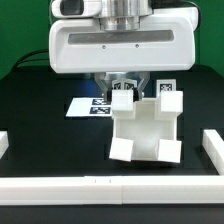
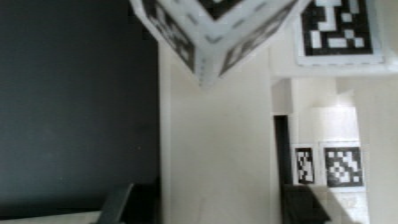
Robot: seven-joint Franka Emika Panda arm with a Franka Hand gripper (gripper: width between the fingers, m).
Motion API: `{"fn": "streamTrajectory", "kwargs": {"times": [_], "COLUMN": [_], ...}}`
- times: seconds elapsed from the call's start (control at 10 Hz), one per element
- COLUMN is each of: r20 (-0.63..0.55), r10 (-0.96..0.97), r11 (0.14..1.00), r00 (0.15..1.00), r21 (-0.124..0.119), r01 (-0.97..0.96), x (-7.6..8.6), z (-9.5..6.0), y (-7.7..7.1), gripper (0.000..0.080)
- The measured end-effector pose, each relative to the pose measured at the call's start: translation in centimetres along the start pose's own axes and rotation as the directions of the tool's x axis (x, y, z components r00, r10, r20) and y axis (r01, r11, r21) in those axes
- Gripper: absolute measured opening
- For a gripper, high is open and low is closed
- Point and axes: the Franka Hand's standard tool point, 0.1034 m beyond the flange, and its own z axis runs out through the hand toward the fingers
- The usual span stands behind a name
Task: Assemble chair
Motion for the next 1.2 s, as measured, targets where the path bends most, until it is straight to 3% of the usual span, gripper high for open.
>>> {"fn": "streamTrajectory", "kwargs": {"times": [0.1,0.5,0.7,1.0,1.2], "r20": [0.007,0.203,0.210,0.207,0.201], "r10": [0.004,0.084,0.107,0.117,0.150], "r11": [1.000,0.992,0.992,0.991,0.985], "r00": [1.000,0.976,0.972,0.971,0.968], "r21": [0.004,0.070,0.043,0.046,0.047], "r01": [-0.004,-0.100,-0.118,-0.129,-0.163], "x": [-0.1,-3.0,-2.6,-2.4,-1.0], "z": [0.0,0.2,0.4,0.5,0.9], "y": [0.0,1.2,1.2,1.4,2.6], "gripper": [0.0284,0.0284,0.0284,0.0284,0.0284]}}
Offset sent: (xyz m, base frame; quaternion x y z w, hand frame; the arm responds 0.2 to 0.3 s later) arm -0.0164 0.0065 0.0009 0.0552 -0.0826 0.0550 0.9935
